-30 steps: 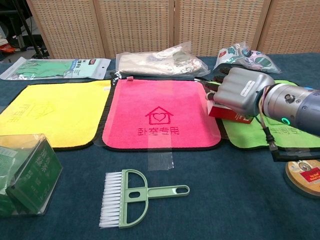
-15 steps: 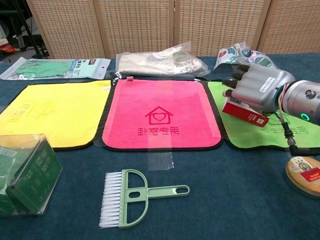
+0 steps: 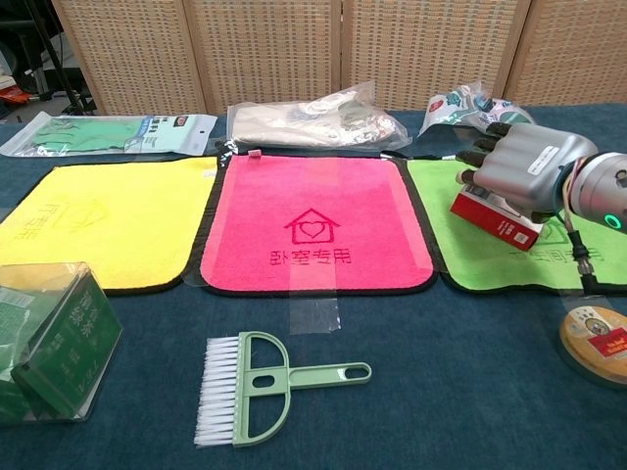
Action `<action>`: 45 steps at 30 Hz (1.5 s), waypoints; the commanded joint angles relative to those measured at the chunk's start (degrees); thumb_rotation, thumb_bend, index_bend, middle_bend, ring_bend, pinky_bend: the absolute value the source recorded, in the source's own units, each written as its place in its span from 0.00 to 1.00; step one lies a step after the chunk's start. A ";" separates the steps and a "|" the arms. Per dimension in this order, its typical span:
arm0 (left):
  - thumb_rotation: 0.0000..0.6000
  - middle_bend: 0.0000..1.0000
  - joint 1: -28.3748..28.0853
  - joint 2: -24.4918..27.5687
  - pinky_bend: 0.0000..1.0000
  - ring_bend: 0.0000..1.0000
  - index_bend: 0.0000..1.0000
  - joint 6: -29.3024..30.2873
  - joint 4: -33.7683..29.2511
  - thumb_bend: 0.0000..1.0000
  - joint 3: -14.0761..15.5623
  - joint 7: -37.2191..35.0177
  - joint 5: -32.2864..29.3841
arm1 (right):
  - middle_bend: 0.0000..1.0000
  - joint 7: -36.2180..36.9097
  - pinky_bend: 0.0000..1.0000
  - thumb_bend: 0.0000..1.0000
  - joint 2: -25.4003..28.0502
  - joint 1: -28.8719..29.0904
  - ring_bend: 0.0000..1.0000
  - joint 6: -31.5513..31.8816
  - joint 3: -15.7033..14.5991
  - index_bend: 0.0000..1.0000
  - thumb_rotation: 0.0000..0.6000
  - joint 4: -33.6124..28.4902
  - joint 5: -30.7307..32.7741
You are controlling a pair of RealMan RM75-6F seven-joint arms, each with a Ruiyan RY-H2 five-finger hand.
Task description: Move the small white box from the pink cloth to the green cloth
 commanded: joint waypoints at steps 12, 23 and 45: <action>1.00 0.00 0.15 0.01 0.00 0.00 0.00 0.42 -0.01 0.34 0.12 -0.03 0.54 | 0.00 -1.13 0.00 0.67 1.61 1.96 0.00 2.61 5.52 0.11 1.00 -1.57 -0.40; 1.00 0.00 0.43 -0.65 0.00 0.00 0.00 1.45 0.95 0.33 -0.50 -0.67 0.31 | 0.00 12.48 0.00 0.65 8.75 -5.60 0.00 11.04 0.28 0.11 1.00 -13.29 -21.01; 1.00 0.00 1.92 -4.55 0.00 0.00 0.00 6.06 5.33 0.22 -2.24 -2.22 0.54 | 0.00 60.58 0.00 0.36 12.95 -33.82 0.00 35.18 -8.46 0.07 1.00 -0.70 -44.75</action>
